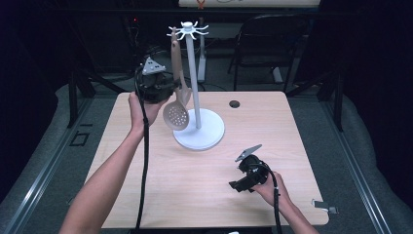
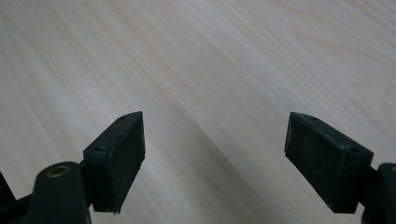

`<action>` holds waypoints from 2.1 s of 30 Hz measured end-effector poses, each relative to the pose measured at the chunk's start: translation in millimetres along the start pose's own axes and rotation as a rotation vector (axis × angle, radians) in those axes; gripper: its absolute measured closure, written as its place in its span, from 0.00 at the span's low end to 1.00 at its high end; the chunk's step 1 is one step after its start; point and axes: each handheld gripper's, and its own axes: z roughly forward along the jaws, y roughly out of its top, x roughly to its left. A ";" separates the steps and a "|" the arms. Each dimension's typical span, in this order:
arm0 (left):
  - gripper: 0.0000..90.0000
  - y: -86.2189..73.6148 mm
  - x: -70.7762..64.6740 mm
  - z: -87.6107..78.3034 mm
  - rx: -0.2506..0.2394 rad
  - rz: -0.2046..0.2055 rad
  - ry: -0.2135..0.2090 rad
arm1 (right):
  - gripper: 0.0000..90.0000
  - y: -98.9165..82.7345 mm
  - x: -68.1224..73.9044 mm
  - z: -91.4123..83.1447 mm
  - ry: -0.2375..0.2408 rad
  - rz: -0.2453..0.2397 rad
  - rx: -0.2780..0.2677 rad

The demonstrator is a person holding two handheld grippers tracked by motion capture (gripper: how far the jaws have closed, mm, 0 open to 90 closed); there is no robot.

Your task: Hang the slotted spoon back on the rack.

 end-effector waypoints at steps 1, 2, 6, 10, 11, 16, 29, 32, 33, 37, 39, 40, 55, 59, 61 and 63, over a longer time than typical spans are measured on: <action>0.84 1.5 0.4 0.4 0.001 -0.004 0.001 | 0.22 0.1 -0.7 -0.2 0.007 -0.002 0.003; 0.84 2.8 0.4 1.0 -0.001 -0.010 0.001 | 0.22 0.1 -0.7 -0.2 0.007 -0.002 0.003; 0.84 7.3 1.4 2.9 0.009 -0.007 0.011 | 0.22 -0.1 -1.0 -0.3 0.001 -0.002 0.006; 0.84 10.9 2.5 5.6 0.026 -0.007 0.013 | 0.22 -0.1 -1.1 -0.3 0.001 -0.001 0.006; 0.84 11.7 2.6 6.8 0.031 -0.005 0.011 | 0.22 -0.1 -1.1 -0.2 0.002 -0.002 0.007; 0.84 13.6 1.8 12.6 0.055 0.006 0.007 | 0.22 -0.1 -0.9 0.3 0.009 0.004 0.004; 0.63 8.1 3.2 18.0 0.054 -0.024 0.022 | 0.22 -0.5 -1.7 -0.4 0.003 0.001 0.005; 0.48 4.0 3.5 13.1 0.067 -0.037 0.035 | 0.22 -0.6 -1.8 -1.1 0.003 0.002 0.002; 0.48 1.8 3.9 11.0 0.071 -0.038 0.034 | 0.22 -0.6 -1.8 -1.1 0.003 0.002 0.002; 0.34 -10.7 5.2 2.0 0.102 -0.037 0.023 | 0.22 -0.5 -1.7 -1.6 0.000 0.003 0.000; 0.29 -18.7 5.2 -2.4 0.116 -0.038 0.021 | 0.22 -0.3 -1.5 -1.9 -0.003 0.000 0.002; 0.27 -23.0 5.2 -4.9 0.123 -0.038 0.018 | 0.22 -0.2 -1.2 -1.9 -0.003 0.000 0.002; 0.17 -98.7 2.6 -30.5 0.217 -0.067 0.036 | 0.22 -0.2 -1.1 -0.8 -0.007 0.005 -0.001; 0.17 -114.8 1.5 -35.1 0.243 -0.058 0.047 | 0.22 -0.4 -1.6 -1.0 -0.008 0.005 0.000; 0.17 -123.1 2.2 -36.5 0.250 -0.067 0.046 | 0.22 -0.7 -1.5 -0.7 -0.009 0.008 -0.002; 0.16 -132.0 2.2 -38.0 0.259 -0.081 0.048 | 0.22 -0.7 -1.4 -0.5 -0.009 0.008 0.000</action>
